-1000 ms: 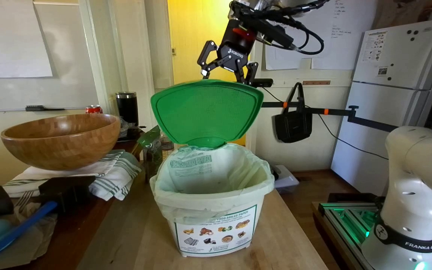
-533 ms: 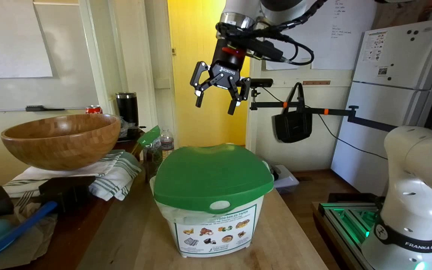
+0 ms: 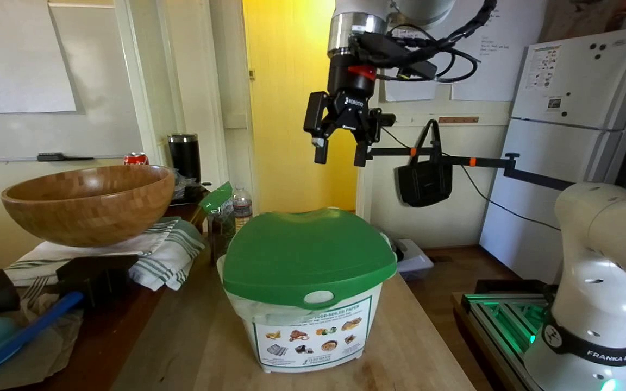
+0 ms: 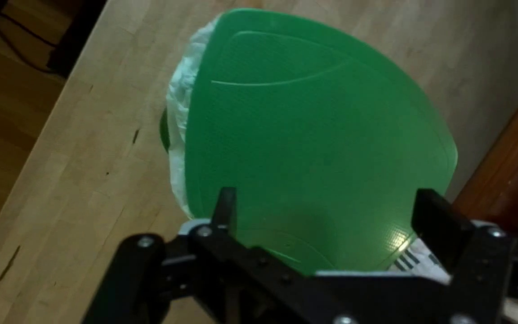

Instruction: Close the white and green bin.

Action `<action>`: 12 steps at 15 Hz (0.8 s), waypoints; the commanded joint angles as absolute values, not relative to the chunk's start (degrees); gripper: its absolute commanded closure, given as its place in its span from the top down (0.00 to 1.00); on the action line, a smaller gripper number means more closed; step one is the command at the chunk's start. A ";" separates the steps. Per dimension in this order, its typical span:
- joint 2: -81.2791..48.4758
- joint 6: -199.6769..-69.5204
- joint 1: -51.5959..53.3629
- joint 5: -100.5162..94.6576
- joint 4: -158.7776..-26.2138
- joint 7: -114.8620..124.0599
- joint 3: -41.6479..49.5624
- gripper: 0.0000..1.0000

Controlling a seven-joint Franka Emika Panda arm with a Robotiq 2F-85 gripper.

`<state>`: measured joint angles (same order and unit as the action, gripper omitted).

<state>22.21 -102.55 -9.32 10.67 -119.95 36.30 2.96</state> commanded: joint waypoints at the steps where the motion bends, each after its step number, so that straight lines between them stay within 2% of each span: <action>1: 24.26 -94.66 -8.72 9.42 -119.84 26.16 4.35 1.00; 6: 26.30 -90.24 -8.24 5.34 -121.78 12.91 3.88 1.00; 12: 31.18 -97.22 -5.55 -0.31 -127.83 1.34 2.97 1.00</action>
<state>27.10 -93.08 -7.26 1.19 -123.26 5.98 2.74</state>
